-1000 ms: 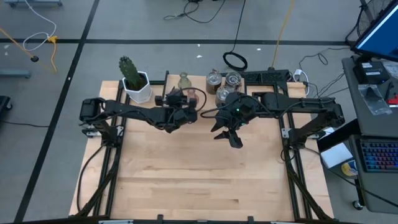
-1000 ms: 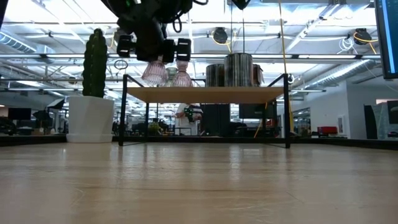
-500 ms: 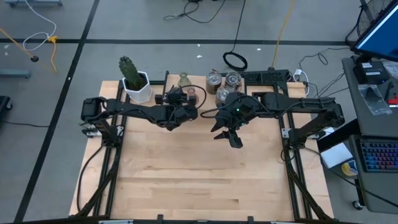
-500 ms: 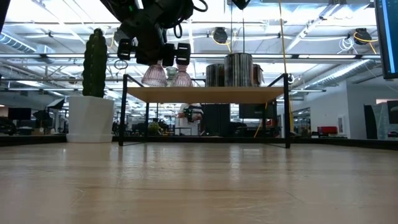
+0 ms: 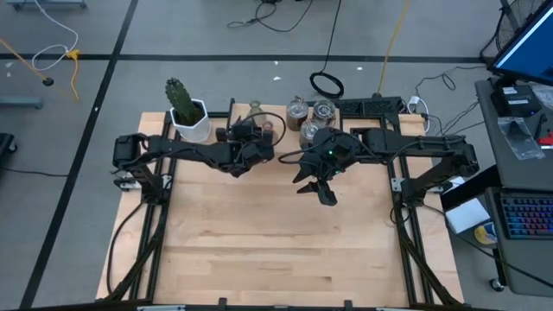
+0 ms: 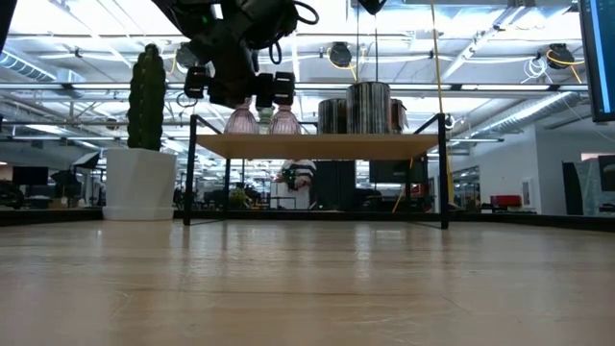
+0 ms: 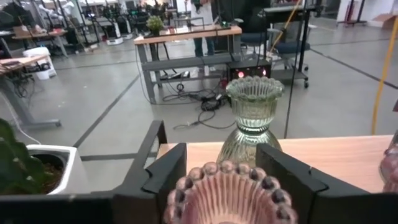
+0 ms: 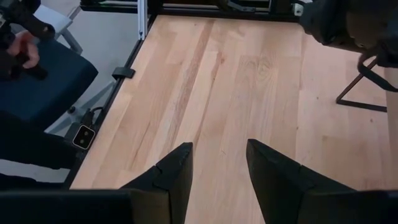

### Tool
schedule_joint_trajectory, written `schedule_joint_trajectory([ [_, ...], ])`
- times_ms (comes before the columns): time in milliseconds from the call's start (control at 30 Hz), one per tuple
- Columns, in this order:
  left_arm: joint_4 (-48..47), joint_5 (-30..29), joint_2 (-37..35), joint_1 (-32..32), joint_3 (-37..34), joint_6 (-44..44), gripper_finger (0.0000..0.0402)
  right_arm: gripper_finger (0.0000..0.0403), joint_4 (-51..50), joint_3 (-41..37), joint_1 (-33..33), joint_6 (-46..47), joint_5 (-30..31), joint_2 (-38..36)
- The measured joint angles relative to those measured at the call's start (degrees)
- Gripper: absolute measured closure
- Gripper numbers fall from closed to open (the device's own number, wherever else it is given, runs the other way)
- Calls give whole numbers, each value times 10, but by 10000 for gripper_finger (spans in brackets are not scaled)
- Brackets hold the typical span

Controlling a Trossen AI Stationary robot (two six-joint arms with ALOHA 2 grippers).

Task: Pick & Place candle stick holders
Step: Put the pink vase candle holder on the shelf

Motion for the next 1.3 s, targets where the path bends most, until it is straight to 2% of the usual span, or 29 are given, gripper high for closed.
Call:
schedule_joint_trajectory([
  [233,3,5,0,6,0,9,185,259,6,0,0,0,0,0],
  [400,22,-44,-5,1,0,47,177,259,6,0,0,0,1,0],
  [533,67,-86,-14,-7,0,99,176,259,6,0,0,0,1,0],
  [633,98,-96,-28,-12,1,152,176,259,8,0,0,0,0,0],
  [933,175,-94,-99,-32,3,251,176,259,8,0,0,0,-1,0],
  [1100,151,-93,-134,-51,3,302,176,259,7,0,0,5,-1,0],
  [1300,64,-127,-145,-59,2,322,176,259,3,0,0,18,-1,0],
])
